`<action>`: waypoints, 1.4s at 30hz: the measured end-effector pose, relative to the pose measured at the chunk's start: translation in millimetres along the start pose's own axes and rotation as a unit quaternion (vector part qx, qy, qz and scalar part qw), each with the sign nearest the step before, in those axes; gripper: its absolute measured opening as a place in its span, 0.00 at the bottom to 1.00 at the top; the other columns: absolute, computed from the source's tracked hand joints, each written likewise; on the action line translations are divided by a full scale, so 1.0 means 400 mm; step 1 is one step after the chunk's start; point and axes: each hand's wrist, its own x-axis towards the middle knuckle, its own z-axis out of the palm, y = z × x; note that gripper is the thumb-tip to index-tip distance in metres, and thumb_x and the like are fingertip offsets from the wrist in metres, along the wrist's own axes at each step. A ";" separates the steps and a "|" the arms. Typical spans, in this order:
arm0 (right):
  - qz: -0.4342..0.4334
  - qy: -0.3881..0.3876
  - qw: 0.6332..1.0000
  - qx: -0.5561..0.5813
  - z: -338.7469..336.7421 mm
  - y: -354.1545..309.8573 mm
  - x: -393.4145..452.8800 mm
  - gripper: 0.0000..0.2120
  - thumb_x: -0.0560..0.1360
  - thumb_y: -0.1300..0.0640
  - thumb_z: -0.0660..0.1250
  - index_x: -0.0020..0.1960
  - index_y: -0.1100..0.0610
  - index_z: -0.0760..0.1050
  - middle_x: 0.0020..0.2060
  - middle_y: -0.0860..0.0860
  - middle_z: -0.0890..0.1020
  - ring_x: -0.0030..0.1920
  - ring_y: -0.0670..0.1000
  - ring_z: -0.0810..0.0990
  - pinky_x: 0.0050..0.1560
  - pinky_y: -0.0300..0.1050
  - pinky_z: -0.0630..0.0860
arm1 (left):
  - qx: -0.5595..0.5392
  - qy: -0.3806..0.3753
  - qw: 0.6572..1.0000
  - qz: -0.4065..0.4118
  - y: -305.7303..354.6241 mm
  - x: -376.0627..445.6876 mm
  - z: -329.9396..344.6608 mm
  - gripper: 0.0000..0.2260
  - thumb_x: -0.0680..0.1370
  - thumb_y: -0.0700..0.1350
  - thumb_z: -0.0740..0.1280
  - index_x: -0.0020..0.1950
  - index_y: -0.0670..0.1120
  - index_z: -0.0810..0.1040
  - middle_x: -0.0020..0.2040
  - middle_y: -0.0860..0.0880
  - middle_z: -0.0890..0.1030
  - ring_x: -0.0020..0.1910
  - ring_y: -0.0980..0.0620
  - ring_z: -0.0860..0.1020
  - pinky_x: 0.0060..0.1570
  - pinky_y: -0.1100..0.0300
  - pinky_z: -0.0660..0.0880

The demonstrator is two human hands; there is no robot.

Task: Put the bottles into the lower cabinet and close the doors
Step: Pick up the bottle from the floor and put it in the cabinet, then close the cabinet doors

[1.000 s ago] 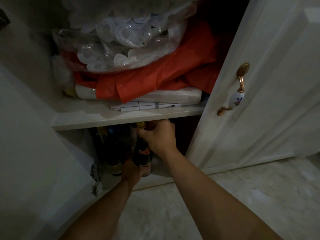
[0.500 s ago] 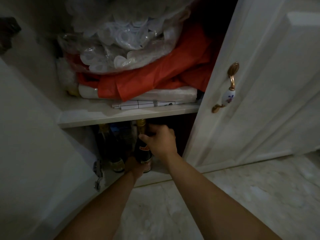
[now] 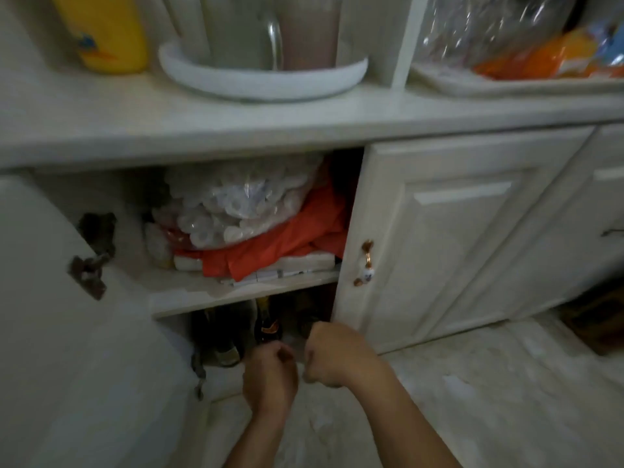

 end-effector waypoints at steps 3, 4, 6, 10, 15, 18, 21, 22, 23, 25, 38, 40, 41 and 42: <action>-0.032 0.024 0.999 0.031 -0.194 -0.039 -0.213 0.09 0.69 0.50 0.71 0.44 0.55 0.84 0.42 0.52 0.85 0.42 0.52 0.83 0.45 0.48 0.81 | -0.001 -0.027 0.994 0.104 0.191 -0.201 -0.202 0.13 0.67 0.36 0.66 0.31 0.55 0.82 0.34 0.53 0.85 0.38 0.52 0.82 0.41 0.55 0.79; -0.045 0.051 0.997 0.042 -0.264 -0.052 -0.293 0.08 0.69 0.49 0.71 0.43 0.53 0.84 0.39 0.49 0.85 0.41 0.49 0.83 0.44 0.46 0.81 | -0.015 -0.022 0.989 0.145 0.264 -0.278 -0.285 0.13 0.67 0.37 0.66 0.32 0.55 0.83 0.31 0.54 0.84 0.36 0.55 0.82 0.39 0.56 0.79; -0.074 0.112 0.989 0.069 -0.401 -0.080 -0.453 0.06 0.68 0.48 0.72 0.42 0.49 0.83 0.34 0.46 0.83 0.36 0.43 0.82 0.40 0.41 0.80 | -0.094 -0.003 0.979 0.179 0.369 -0.364 -0.447 0.08 0.64 0.44 0.67 0.32 0.56 0.82 0.26 0.56 0.82 0.29 0.59 0.80 0.32 0.64 0.76; -0.100 0.216 0.954 0.180 -0.626 -0.124 -0.719 0.02 0.65 0.49 0.74 0.37 0.45 0.82 0.31 0.45 0.83 0.31 0.44 0.80 0.31 0.37 0.77 | -0.206 -0.085 0.970 0.096 0.481 -0.387 -0.730 0.12 0.50 0.53 0.78 0.27 0.50 0.85 0.36 0.43 0.86 0.43 0.40 0.84 0.18 0.53 0.75; -0.112 0.266 0.932 0.220 -0.778 -0.164 -0.881 0.12 0.62 0.48 0.75 0.43 0.36 0.82 0.35 0.37 0.84 0.36 0.41 0.83 0.35 0.36 0.78 | -0.030 0.181 0.955 0.233 0.595 -0.517 -0.916 0.08 0.70 0.53 0.62 0.42 0.57 0.81 0.31 0.51 0.83 0.33 0.49 0.82 0.41 0.53 0.79; -0.110 0.202 0.943 0.239 -0.837 -0.200 -0.930 0.11 0.64 0.51 0.76 0.46 0.40 0.83 0.39 0.39 0.85 0.38 0.40 0.83 0.40 0.38 0.79 | 0.137 0.143 0.975 0.104 0.548 -0.485 -0.991 0.04 0.73 0.48 0.67 0.45 0.56 0.82 0.41 0.50 0.86 0.43 0.44 0.83 0.43 0.54 0.75; -0.083 0.150 0.962 0.212 -0.884 -0.248 -0.961 0.12 0.67 0.50 0.76 0.50 0.40 0.81 0.40 0.44 0.84 0.41 0.39 0.82 0.45 0.38 0.80 | 0.261 0.007 0.965 -0.039 0.468 -0.460 -1.049 0.11 0.74 0.51 0.64 0.55 0.52 0.77 0.53 0.47 0.83 0.49 0.44 0.80 0.49 0.52 0.76; -0.072 0.137 0.968 0.197 -0.898 -0.264 -0.969 0.13 0.68 0.49 0.75 0.52 0.40 0.81 0.40 0.45 0.84 0.41 0.39 0.82 0.47 0.39 0.80 | 0.263 -0.028 0.962 -0.064 0.457 -0.459 -1.062 0.14 0.75 0.51 0.63 0.60 0.52 0.74 0.58 0.46 0.81 0.52 0.45 0.79 0.53 0.52 0.76; -0.061 0.125 0.972 0.189 -0.912 -0.281 -0.977 0.14 0.68 0.48 0.75 0.53 0.40 0.80 0.41 0.45 0.84 0.42 0.40 0.82 0.48 0.39 0.80 | 0.254 -0.072 0.961 -0.088 0.456 -0.465 -1.073 0.18 0.77 0.49 0.62 0.67 0.51 0.70 0.63 0.44 0.77 0.57 0.44 0.77 0.58 0.52 0.74; -0.046 0.098 0.976 0.187 -0.928 -0.316 -0.986 0.15 0.69 0.49 0.74 0.54 0.41 0.80 0.41 0.44 0.83 0.43 0.40 0.82 0.49 0.37 0.79 | 0.211 -0.150 0.954 -0.154 0.449 -0.485 -1.084 0.29 0.79 0.46 0.62 0.77 0.44 0.55 0.73 0.41 0.67 0.69 0.41 0.69 0.64 0.54 0.67; 0.045 -0.043 0.979 0.193 -0.592 -0.340 -0.802 0.19 0.68 0.48 0.71 0.58 0.50 0.79 0.49 0.48 0.82 0.49 0.46 0.80 0.55 0.41 0.78 | -0.048 -0.139 0.935 -0.322 0.221 -0.439 -0.935 0.19 0.74 0.35 0.68 0.65 0.33 0.73 0.60 0.34 0.79 0.54 0.38 0.78 0.57 0.49 0.74; 0.061 -0.088 0.972 0.210 -0.527 -0.332 -0.786 0.21 0.68 0.48 0.72 0.59 0.51 0.79 0.51 0.49 0.81 0.51 0.47 0.80 0.57 0.41 0.77 | -0.080 -0.147 0.924 -0.344 0.238 -0.440 -0.917 0.17 0.74 0.37 0.68 0.62 0.33 0.74 0.56 0.35 0.80 0.52 0.37 0.78 0.57 0.46 0.75; 0.071 -0.109 0.967 0.218 -0.502 -0.330 -0.781 0.22 0.68 0.48 0.72 0.61 0.52 0.78 0.54 0.50 0.80 0.53 0.47 0.79 0.58 0.39 0.76 | -0.096 -0.158 0.916 -0.356 0.268 -0.447 -0.912 0.13 0.75 0.38 0.67 0.59 0.34 0.75 0.52 0.36 0.81 0.50 0.37 0.78 0.56 0.46 0.75; 0.080 -0.126 0.963 0.223 -0.478 -0.325 -0.776 0.24 0.68 0.47 0.73 0.62 0.53 0.77 0.57 0.51 0.79 0.55 0.47 0.78 0.57 0.38 0.74 | -0.111 -0.174 0.907 -0.369 0.286 -0.450 -0.904 0.09 0.76 0.39 0.66 0.54 0.37 0.75 0.47 0.38 0.80 0.47 0.38 0.78 0.53 0.47 0.76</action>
